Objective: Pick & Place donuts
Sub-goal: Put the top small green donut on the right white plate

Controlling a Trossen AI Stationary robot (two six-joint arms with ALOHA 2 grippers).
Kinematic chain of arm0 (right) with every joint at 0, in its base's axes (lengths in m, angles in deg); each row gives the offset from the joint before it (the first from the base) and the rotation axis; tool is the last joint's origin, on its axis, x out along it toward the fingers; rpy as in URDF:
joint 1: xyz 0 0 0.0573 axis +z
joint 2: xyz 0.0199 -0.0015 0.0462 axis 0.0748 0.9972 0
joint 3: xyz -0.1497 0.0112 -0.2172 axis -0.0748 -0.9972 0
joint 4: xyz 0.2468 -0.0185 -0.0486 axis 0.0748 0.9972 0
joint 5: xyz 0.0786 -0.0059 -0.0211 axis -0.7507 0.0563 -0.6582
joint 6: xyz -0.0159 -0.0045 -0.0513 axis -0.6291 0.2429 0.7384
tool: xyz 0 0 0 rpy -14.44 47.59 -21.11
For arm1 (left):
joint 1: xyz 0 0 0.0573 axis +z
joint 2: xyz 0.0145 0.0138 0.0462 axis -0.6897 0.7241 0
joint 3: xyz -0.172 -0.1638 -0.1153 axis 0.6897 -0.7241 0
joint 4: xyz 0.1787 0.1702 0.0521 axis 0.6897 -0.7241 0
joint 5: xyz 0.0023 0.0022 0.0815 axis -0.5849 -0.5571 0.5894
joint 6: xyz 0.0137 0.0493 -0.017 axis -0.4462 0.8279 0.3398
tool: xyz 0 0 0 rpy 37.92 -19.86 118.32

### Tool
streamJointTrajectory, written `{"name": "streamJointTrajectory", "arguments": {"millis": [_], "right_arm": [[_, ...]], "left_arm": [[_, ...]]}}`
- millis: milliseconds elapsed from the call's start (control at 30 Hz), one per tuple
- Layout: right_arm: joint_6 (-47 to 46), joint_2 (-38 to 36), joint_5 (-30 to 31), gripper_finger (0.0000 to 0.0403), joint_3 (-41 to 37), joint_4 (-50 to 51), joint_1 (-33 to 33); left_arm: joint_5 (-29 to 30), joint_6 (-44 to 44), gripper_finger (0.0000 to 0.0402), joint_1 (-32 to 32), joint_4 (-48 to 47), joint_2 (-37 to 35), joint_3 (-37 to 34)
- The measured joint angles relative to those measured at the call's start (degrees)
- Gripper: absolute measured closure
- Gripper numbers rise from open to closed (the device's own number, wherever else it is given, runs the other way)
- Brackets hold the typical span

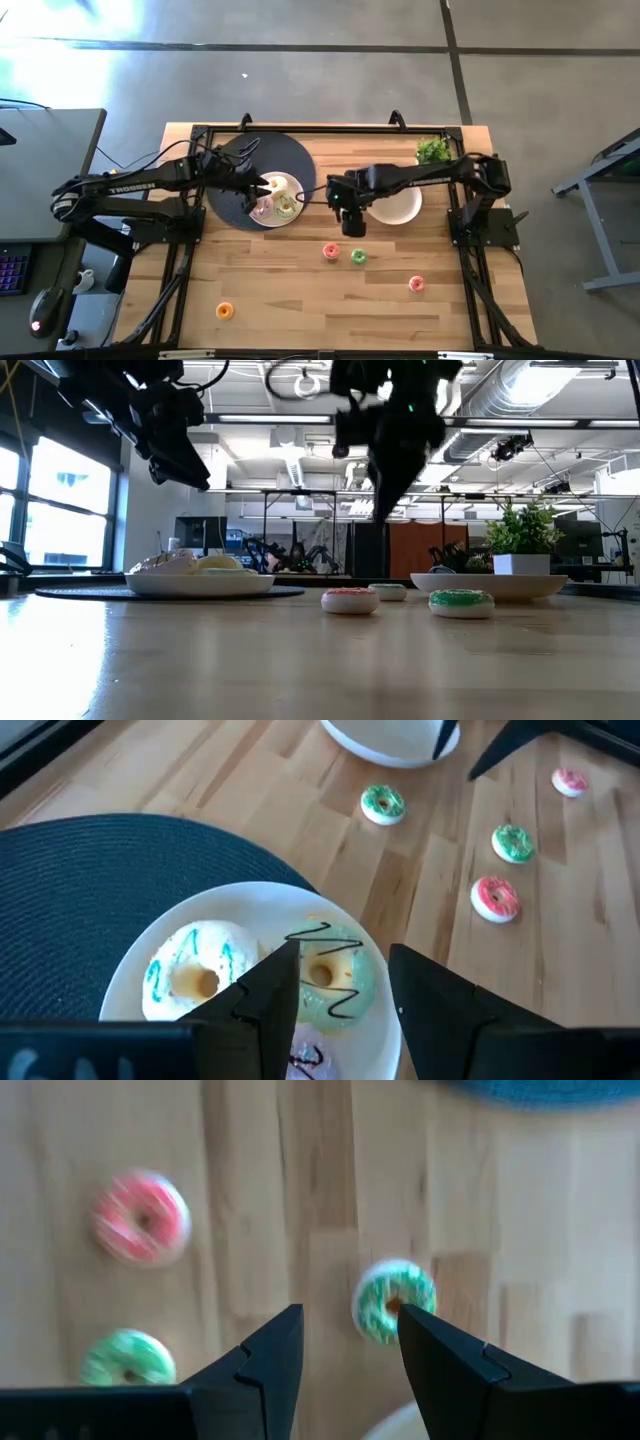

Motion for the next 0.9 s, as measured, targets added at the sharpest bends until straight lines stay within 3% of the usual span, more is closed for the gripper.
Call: {"name": "streamJointTrajectory", "arguments": {"millis": [333, 700, 900], "right_arm": [[1.5, 0.0, 7.02, 0.0242, -15.55, -18.91, -1.6], [3.27, -0.15, 5.35, 0.0244, -22.23, -27.19, -2.16], [2.54, -0.15, 4.73, 0.0294, -22.74, -28.26, -2.8]], "left_arm": [[0.05, 0.0, 0.0247, 0.0, 1.97, 4.31, -0.02], [0.25, -0.02, 0.0247, 0.0, 7.15, 8.21, -0.02], [0.23, -0.02, 0.0247, 0.0, 7.87, 8.21, -0.02]]}}
